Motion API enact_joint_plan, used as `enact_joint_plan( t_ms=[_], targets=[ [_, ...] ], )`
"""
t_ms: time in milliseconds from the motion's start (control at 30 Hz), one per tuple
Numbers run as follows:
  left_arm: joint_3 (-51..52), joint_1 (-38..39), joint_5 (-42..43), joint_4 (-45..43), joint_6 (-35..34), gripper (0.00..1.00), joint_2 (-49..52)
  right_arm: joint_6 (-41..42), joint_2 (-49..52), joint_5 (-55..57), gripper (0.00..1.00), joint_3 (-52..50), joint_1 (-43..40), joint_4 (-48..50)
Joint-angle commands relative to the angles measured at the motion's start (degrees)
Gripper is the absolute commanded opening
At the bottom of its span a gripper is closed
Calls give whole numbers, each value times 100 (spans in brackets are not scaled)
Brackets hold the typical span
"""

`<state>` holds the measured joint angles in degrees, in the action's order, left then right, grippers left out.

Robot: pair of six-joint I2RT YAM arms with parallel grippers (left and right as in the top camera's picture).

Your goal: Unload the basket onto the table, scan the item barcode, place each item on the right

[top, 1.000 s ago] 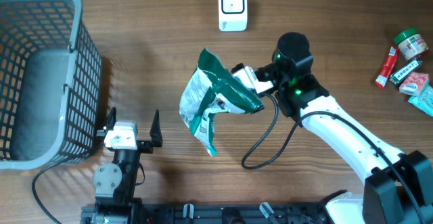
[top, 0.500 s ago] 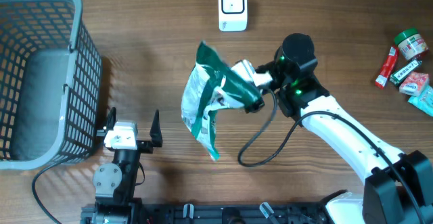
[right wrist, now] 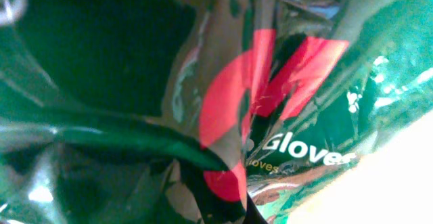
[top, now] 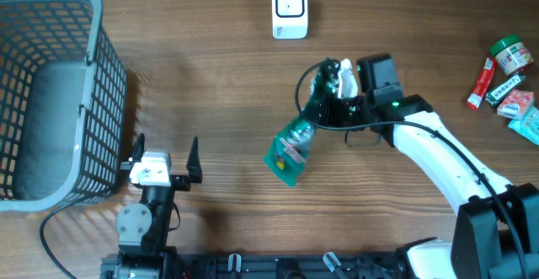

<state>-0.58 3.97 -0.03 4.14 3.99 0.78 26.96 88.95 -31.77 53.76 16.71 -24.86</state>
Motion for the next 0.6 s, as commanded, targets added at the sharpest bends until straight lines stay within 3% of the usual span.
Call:
enact_joint_plan(
  t_ms=[0,133,167,233,267,300,333,567],
  targets=[
    [26,-24,87,15,-33,100,-50,81,-11,1641,5,278,63,-391],
    [26,-24,87,15,-33,100,-50,162,-11,2223,5,785,66,-1290],
    [26,-24,87,15,-33,100,-50,160,-11,2411,12,942,66,-1552],
    [26,-22,87,15,-33,100,-50,144,-11,2629,56,1231,66,-1987],
    [26,-24,87,15,-33,100,-50,122,-11,2623,59,1340,66,-2116],
    [26,-24,87,15,-33,100,-50,105,-11,2616,70,1440,66,-2229],
    [26,-24,87,15,-33,100,-50,105,-11,2581,99,1528,70,-2345],
    [26,-22,87,15,-33,100,-50,105,11,1657,100,1513,85,-2509]
  ],
)
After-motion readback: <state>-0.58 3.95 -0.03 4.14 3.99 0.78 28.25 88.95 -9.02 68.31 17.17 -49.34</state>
